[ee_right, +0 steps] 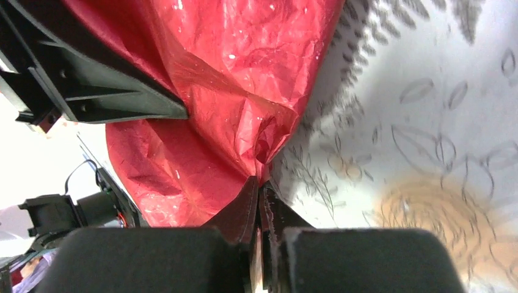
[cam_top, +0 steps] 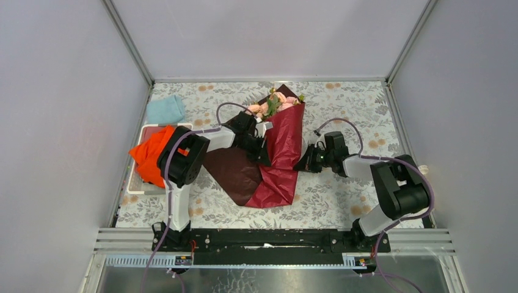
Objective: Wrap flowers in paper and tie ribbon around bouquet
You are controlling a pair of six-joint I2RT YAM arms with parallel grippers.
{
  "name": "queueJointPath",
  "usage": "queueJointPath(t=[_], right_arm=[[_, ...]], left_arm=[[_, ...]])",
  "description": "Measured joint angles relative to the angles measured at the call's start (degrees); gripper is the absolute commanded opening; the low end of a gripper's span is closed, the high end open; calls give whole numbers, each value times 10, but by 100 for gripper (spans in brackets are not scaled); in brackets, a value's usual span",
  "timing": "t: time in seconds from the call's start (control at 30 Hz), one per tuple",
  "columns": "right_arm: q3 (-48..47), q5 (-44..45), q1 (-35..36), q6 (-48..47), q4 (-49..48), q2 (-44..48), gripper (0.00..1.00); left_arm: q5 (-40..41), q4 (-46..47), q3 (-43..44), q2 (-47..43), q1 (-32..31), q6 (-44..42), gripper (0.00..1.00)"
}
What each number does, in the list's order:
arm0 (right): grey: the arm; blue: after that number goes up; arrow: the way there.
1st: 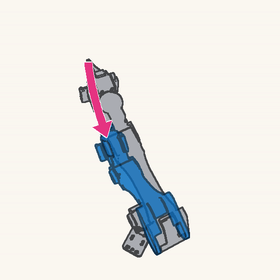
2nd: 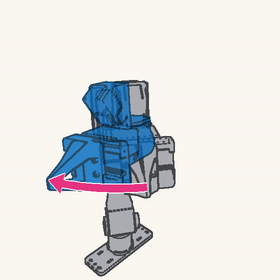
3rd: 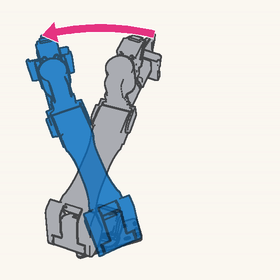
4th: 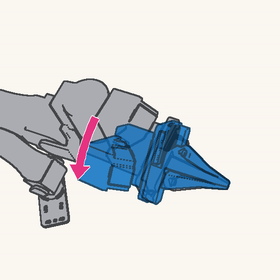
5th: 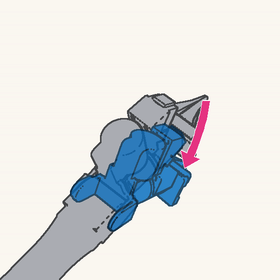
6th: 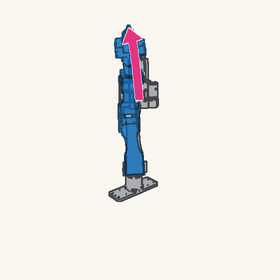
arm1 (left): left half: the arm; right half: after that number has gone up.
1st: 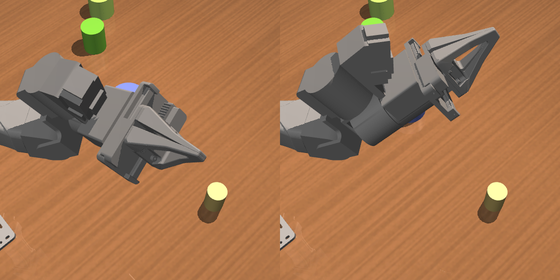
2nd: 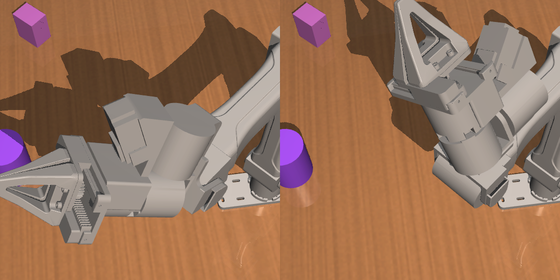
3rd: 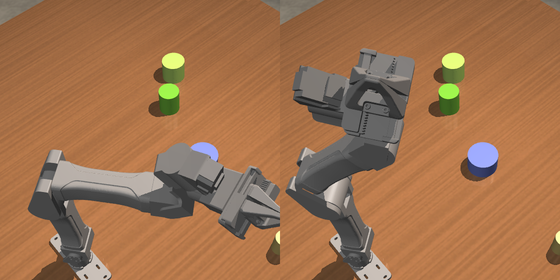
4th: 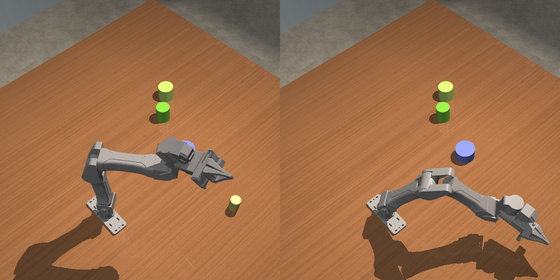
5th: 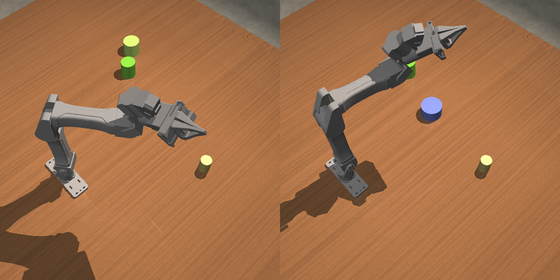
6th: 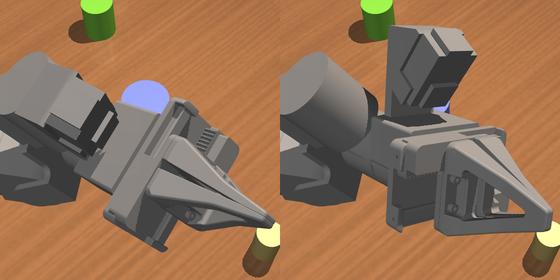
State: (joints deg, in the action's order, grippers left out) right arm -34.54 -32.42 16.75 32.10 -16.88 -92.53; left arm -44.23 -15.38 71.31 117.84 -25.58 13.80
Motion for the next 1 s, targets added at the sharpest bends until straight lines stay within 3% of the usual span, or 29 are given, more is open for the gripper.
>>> queueJointPath(t=[0.1, 0.23, 0.47, 0.63, 0.73, 0.87, 1.0], right_arm=[[16, 21, -1, -21, 48, 38, 42], [-10, 73, -12, -66, 143, 60, 48], [-108, 117, 9, -123, 211, 101, 30], [-114, 47, 136, -116, 159, 80, 15], [-91, 10, 183, -91, 127, 51, 12], [-23, -1, 185, -57, 118, 25, 10], [-14, -1, 182, -51, 134, 5, 10]], left_arm=[[2, 9, -30, -19, -13, 0, 0], [0, 12, -50, -24, 0, 13, 0], [9, 18, -56, -30, 3, 20, 0], [11, 18, -56, -30, 3, 21, 2], [12, 18, -56, -30, 3, 21, 10], [19, 10, -46, -30, 10, 16, 26], [47, -8, -19, -31, 33, 1, 44]])
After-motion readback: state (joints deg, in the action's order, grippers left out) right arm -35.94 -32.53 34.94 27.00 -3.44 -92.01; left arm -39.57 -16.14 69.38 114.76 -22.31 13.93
